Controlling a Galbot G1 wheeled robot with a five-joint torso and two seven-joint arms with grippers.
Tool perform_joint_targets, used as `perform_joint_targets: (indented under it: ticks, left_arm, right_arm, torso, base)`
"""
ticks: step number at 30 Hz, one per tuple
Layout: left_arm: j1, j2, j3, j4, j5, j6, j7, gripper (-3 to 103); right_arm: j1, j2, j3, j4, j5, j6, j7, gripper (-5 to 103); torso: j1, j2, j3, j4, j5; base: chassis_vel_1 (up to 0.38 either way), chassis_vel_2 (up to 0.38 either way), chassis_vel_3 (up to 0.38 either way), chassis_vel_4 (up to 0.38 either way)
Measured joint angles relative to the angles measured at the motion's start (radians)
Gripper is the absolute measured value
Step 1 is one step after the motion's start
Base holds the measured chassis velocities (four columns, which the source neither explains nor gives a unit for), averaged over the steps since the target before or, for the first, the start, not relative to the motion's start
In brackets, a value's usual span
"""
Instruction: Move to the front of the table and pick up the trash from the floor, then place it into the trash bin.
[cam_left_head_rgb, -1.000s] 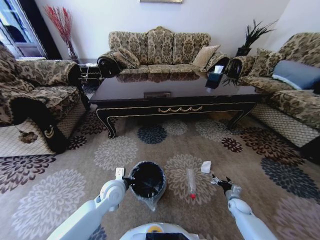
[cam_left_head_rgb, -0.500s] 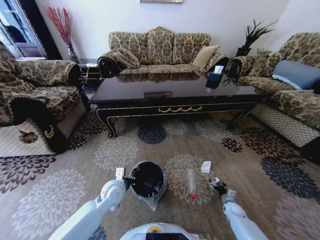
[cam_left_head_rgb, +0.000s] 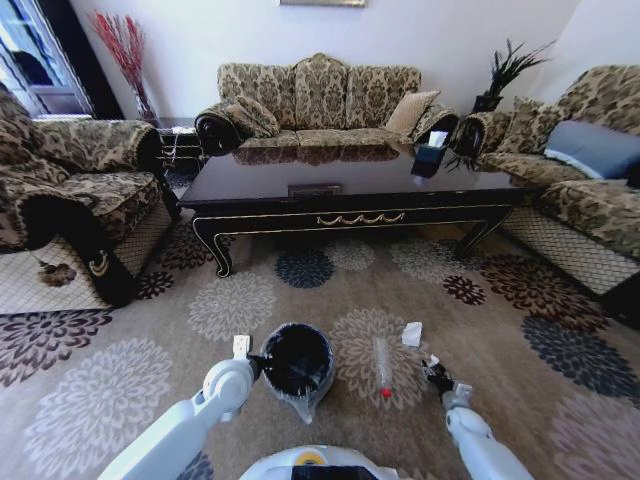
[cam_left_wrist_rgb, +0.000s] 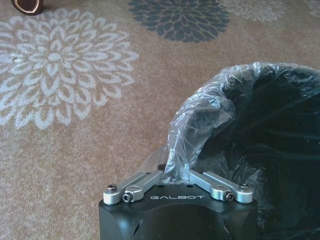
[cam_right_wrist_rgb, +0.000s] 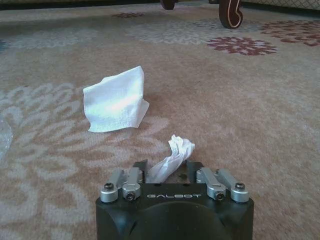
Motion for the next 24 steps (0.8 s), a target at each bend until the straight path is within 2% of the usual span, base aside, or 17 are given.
perform_joint_targets:
  ticks: [1, 3, 7, 8, 12, 24]
  left_arm:
    - [0.003, -0.001, -0.001, -0.001, 0.001, 0.0, 0.0, 0]
    - [0.005, -0.002, -0.002, -0.002, 0.003, 0.0, 0.001, 0]
    - [0.026, -0.002, -0.015, -0.006, 0.02, 0.0, 0.012, 0]
    - [0.026, -0.002, -0.015, -0.006, 0.02, 0.0, 0.012, 0]
    - [0.035, -0.001, -0.023, -0.008, 0.027, 0.0, 0.019, 0]
    - [0.02, -0.003, -0.007, -0.004, 0.032, 0.003, 0.019, 0]
  right_arm:
    - [-0.001, 0.0, 0.0, 0.0, -0.001, 0.001, -0.001, 36]
    - [-0.003, 0.0, 0.0, 0.0, -0.002, 0.001, -0.003, 36]
    - [-0.015, -0.001, 0.002, 0.015, -0.012, 0.003, -0.009, 15]
    - [-0.015, -0.001, 0.002, 0.015, -0.012, 0.003, -0.009, 15]
    - [-0.028, -0.008, 0.007, 0.036, -0.014, 0.003, -0.007, 2]
    - [-0.059, -0.011, 0.024, 0.078, -0.017, 0.001, -0.003, 0]
  torso:
    - [0.0, 0.0, 0.0, 0.0001, 0.0]
    - [0.0, 0.0, 0.0, 0.0, 0.0]
    - [0.0, 0.0, 0.0, 0.0, 0.0001]
    - [0.0, 0.0, 0.0, 0.0, 0.0001]
    - [0.0, 0.0, 0.0, 0.0001, 0.0]
    - [0.0, 0.0, 0.0, 0.0002, 0.0001]
  base:
    - [0.0, 0.0, 0.0, 0.0]
    - [0.0, 0.0, 0.0, 0.0]
    - [0.0, 0.0, 0.0, 0.0]
    - [0.0, 0.0, 0.0, 0.0]
    - [0.0, 0.0, 0.0, 0.0]
    - [0.0, 0.0, 0.0, 0.0]
